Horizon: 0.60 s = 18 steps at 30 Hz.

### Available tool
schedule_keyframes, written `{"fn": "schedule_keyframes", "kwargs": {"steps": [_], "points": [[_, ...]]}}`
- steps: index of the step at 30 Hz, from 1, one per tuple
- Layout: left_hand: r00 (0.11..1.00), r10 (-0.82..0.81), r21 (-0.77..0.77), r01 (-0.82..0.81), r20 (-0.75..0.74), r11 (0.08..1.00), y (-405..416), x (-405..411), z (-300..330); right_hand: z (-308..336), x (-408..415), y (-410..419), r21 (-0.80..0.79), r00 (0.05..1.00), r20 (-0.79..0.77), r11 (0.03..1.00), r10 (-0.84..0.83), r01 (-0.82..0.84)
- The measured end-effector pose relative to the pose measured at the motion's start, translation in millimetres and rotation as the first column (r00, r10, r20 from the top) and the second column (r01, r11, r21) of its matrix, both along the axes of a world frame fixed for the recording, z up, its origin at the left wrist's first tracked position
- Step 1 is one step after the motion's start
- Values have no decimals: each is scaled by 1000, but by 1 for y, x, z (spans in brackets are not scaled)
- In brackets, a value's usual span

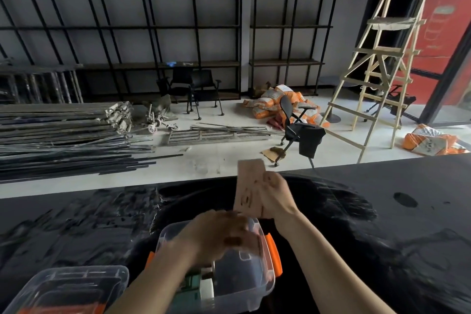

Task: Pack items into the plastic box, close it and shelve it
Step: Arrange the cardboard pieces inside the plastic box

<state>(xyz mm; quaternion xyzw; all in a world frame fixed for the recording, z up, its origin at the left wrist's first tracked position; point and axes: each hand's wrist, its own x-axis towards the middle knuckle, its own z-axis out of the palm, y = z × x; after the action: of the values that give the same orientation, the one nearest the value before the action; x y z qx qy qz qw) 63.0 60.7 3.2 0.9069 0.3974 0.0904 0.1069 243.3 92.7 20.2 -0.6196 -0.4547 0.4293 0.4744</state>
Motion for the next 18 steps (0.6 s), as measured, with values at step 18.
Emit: {"fn": "schedule_keyframes", "kwargs": {"steps": [18], "points": [[-418,625,-740,-210,659,639,1,-33,11,-3,-51,-12,-27,963,-215,985,163,-173]]}}
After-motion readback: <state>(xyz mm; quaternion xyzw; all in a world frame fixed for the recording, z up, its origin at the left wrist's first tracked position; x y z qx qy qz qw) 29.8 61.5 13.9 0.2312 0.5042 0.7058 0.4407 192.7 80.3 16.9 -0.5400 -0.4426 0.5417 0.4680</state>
